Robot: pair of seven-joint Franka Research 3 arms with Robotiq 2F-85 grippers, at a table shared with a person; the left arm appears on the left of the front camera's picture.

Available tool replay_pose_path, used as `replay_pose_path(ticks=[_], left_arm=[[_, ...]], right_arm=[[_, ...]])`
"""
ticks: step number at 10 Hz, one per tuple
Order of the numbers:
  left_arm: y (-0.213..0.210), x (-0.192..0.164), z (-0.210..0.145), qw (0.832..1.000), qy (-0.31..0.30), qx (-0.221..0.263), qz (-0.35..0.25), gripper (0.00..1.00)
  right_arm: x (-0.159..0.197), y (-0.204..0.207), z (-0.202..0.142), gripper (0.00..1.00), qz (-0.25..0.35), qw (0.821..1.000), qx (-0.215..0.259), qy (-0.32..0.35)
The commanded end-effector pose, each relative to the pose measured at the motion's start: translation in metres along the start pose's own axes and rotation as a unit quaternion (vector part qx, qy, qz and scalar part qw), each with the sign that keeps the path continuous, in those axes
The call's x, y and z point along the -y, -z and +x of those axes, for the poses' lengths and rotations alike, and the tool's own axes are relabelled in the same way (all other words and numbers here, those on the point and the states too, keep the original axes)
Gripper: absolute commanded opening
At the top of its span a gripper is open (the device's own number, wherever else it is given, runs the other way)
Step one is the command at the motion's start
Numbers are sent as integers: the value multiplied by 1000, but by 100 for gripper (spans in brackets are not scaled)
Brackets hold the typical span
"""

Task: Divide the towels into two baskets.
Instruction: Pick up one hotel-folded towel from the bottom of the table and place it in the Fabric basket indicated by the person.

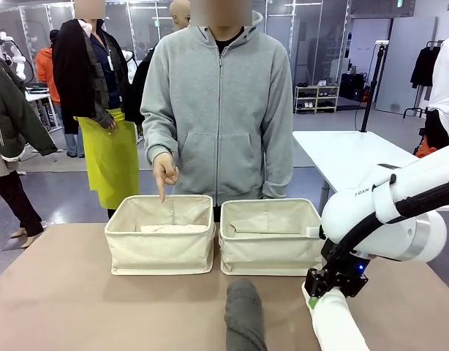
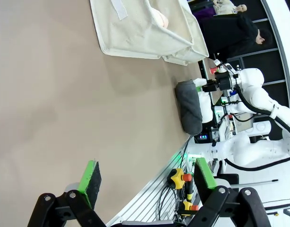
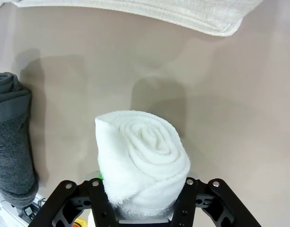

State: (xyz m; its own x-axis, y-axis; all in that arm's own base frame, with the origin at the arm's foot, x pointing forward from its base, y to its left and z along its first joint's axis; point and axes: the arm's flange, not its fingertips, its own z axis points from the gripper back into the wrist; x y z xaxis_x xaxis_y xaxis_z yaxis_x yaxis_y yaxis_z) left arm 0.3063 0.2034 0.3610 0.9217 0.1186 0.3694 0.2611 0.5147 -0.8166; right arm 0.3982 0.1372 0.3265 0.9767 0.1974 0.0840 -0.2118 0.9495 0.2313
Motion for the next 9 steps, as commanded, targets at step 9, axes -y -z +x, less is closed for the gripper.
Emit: replay_pose_path(ticks=[9], left_arm=[[-4, 3, -1, 1000, 6, 7, -4, 100]], right_arm=[[-59, -134, -78, 40, -77, 991, 73, -83]])
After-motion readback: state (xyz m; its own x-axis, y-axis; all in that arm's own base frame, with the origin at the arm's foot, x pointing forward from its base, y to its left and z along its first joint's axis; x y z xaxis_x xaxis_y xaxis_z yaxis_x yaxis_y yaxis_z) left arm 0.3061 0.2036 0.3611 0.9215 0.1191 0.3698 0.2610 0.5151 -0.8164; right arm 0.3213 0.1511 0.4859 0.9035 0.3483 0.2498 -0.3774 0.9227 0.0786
